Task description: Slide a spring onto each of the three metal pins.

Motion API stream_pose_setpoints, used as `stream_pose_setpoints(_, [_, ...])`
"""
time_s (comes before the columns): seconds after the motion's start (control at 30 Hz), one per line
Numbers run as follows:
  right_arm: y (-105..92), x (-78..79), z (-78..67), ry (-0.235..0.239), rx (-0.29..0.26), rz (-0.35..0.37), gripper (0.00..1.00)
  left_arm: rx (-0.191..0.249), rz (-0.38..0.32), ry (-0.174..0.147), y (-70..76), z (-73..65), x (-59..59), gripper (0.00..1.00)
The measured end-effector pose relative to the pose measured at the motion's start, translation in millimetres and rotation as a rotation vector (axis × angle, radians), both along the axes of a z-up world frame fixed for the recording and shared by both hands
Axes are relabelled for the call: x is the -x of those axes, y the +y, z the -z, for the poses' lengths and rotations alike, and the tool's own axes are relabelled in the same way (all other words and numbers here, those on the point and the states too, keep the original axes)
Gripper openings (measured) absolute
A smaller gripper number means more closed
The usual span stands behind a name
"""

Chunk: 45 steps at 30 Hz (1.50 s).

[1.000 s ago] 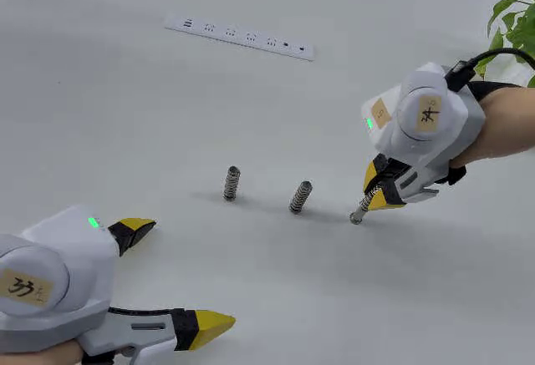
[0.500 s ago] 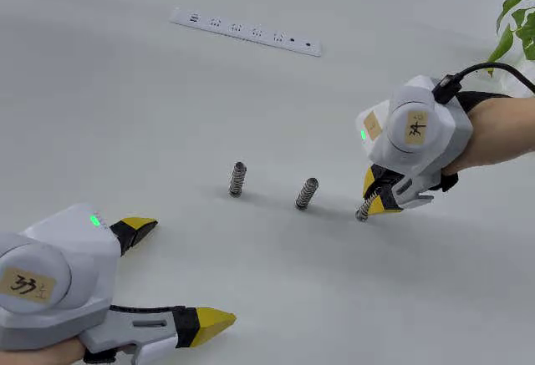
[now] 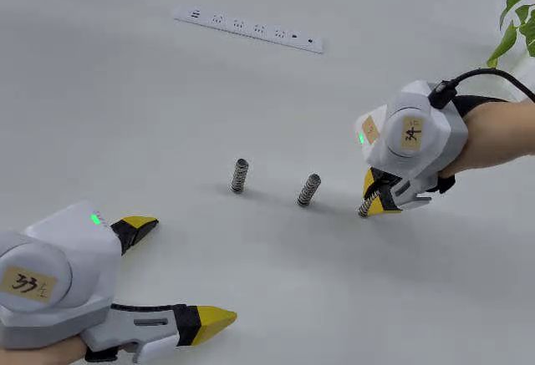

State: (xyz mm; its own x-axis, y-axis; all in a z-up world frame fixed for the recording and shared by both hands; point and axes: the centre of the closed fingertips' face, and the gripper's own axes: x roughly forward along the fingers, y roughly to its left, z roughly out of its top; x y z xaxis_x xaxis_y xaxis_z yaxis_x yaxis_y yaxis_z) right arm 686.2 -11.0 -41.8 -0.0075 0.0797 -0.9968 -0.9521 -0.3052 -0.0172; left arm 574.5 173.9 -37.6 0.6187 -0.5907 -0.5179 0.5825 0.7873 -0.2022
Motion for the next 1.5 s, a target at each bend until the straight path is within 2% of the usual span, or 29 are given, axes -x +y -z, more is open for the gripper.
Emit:
stream_pose_setpoints(0.23, [0.6, -0.8, -0.1, 0.003, -0.016, 0.021, 0.09, 0.002, 0.001, -0.006, -0.5, -2.9, -1.5, 0.89])
stream_pose_setpoints(0.3, [1.0, -0.7, 0.0, 0.007, -0.026, 0.035, 0.12, 0.0, 0.001, -0.009, -0.1, -3.9, -2.0, 0.89])
stream_pose_setpoints(0.37, [2.1, -0.6, -0.3, 0.011, -0.041, 0.05, 0.18, 0.0, 0.001, -0.01, 0.1, -4.9, -2.2, 0.89])
stream_pose_setpoints(0.5, [3.0, -1.4, -2.4, 0.008, -0.072, 0.076, 0.39, -0.002, 0.001, -0.015, 0.8, -7.3, -3.4, 0.89])
stream_pose_setpoints(0.63, [-0.5, -2.4, -3.4, 0.0, -0.086, 0.093, 0.47, -0.002, -0.001, -0.021, 0.6, -10.5, -4.8, 0.89])
stream_pose_setpoints(0.8, [4.0, -2.7, -7.4, -0.008, -0.158, 0.137, 0.74, 0.0, 0.001, -0.032, -1.6, -15.1, -7.6, 0.89])
stream_pose_setpoints(1.07, [7.8, 2.2, -12.6, -0.007, -0.257, 0.215, 0.98, -0.01, 0.013, -0.048, -2.1, -22.0, -11.0, 0.89])
stream_pose_setpoints(1.37, [8.4, 15.0, -17.2, 0.007, -0.337, 0.298, 0.99, -0.019, 0.003, -0.059, 1.7, -29.2, -13.6, 0.89])
stream_pose_setpoints(1.47, [15.2, 20.0, -25.1, 0.033, -0.431, 0.373, 0.99, -0.021, -0.001, -0.067, 1.8, -32.6, -14.3, 0.89])
stream_pose_setpoints(1.5, [14.6, 20.4, -26.7, 0.032, -0.443, 0.385, 0.99, -0.021, -0.002, -0.067, 1.8, -32.8, -14.3, 0.89])
